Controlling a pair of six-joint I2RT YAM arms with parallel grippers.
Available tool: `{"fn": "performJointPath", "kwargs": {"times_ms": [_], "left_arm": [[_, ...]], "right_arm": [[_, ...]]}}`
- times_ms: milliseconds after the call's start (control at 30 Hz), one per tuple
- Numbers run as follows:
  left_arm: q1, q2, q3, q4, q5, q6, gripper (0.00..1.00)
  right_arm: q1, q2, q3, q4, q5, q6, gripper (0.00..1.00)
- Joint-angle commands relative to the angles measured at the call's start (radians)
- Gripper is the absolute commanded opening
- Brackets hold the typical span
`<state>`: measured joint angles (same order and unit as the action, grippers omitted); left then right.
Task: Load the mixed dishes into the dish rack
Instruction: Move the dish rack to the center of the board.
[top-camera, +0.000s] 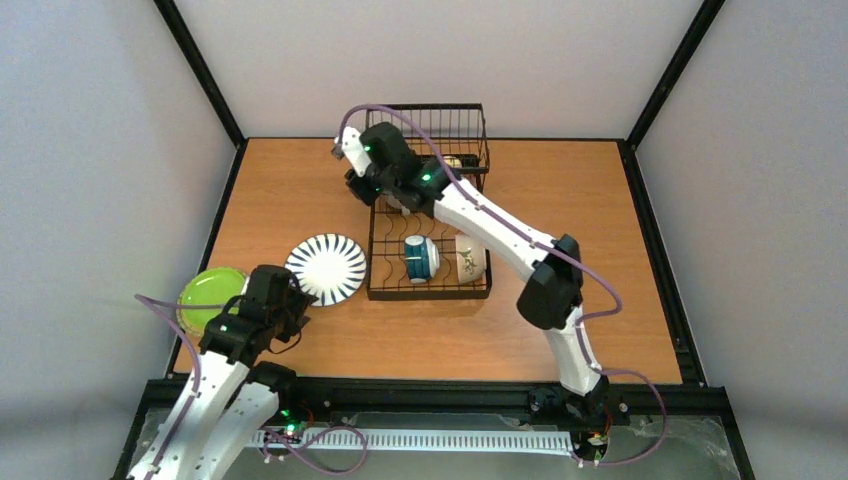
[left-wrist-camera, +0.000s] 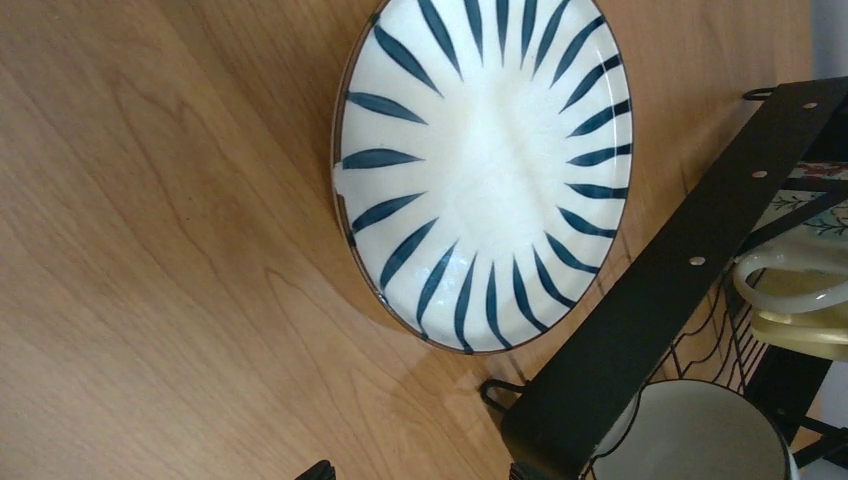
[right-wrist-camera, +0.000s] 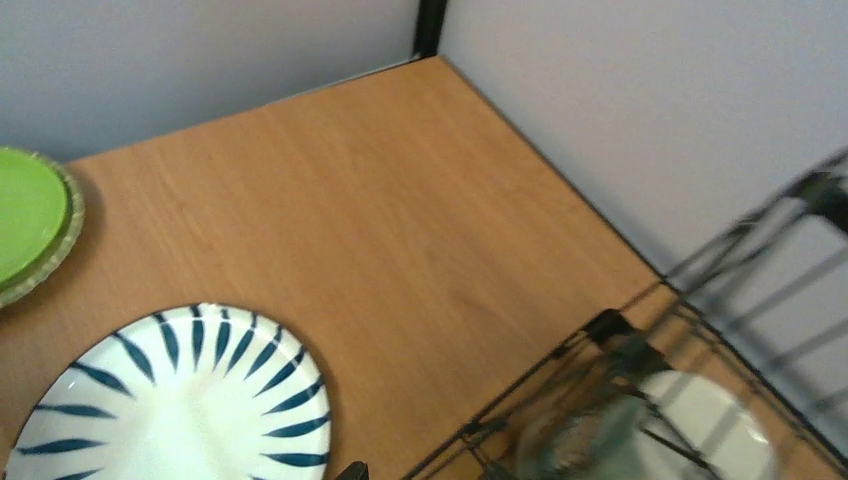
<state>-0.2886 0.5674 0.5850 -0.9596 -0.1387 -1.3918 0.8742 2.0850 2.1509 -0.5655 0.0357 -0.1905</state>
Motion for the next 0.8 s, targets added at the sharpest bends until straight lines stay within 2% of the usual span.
{"fn": "performJointPath", "kwargs": {"times_ms": [0, 500, 767], "left_arm": [[-0.009, -0.033, -0.019, -0.045, -0.008, -0.005, 0.99], [-0.009, 0.016, -0.045, 0.010, -0.003, -0.081, 1.00], [-0.009, 0.105, -0.024, 0.070, -0.031, -0.073, 1.00]], "right_arm": [[0.044, 0.089, 0.094, -0.084, -0.084, -0.049, 0.66], [0.069, 0.389, 0.288, -0.125, -0.176, -0.063, 0.67], [0.068, 0.464, 0.332, -0.108, -0.182, -0.055, 0.67]]}}
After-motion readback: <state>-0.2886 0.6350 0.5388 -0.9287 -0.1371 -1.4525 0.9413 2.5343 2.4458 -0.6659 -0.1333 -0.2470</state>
